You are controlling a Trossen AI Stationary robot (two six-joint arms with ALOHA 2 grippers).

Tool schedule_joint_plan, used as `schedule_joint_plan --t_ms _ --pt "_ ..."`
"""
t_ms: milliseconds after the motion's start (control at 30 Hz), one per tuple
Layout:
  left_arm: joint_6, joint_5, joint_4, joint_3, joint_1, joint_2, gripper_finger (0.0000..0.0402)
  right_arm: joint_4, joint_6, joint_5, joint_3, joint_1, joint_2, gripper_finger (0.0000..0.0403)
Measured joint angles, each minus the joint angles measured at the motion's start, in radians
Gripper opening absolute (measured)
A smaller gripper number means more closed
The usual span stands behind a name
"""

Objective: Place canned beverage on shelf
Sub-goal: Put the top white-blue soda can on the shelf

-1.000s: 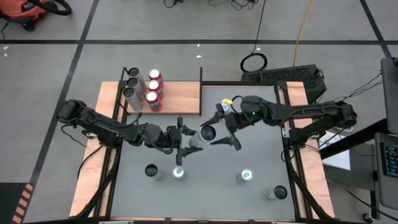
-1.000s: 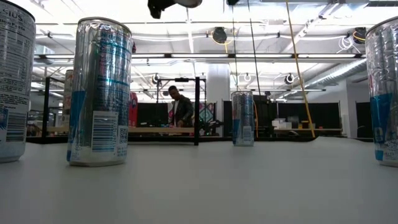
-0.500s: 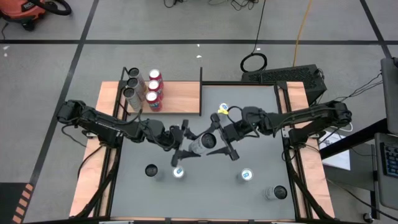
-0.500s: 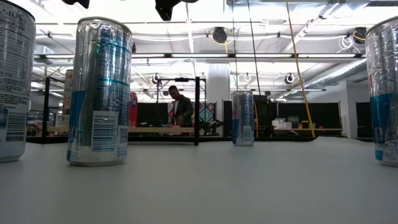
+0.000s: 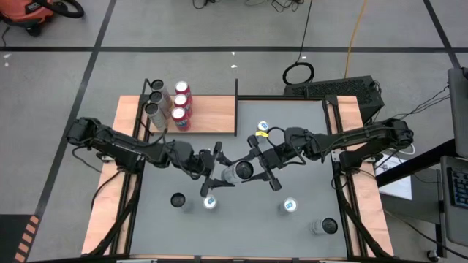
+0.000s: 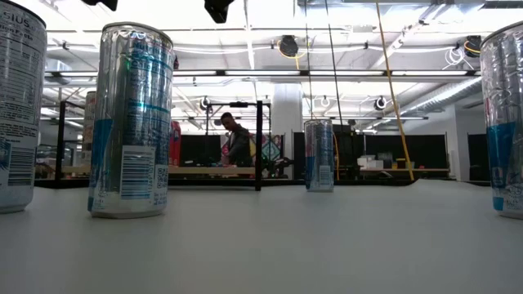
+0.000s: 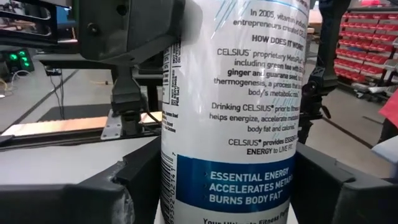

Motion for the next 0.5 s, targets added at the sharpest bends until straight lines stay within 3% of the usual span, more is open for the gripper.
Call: schedule_joint_plan --t_ms 300,500 --pt "-0.001 -0.106 -0.008 0.000 -0.001 0.000 0.0330 -0.019 0.051 0.072 0.000 0.001 -0.002 0.0163" --pt "0.004 -0.161 -0.004 0.000 0.001 0.000 0.0350 -0.025 0.053 0.127 0.000 0.001 -0.002 0.0163"
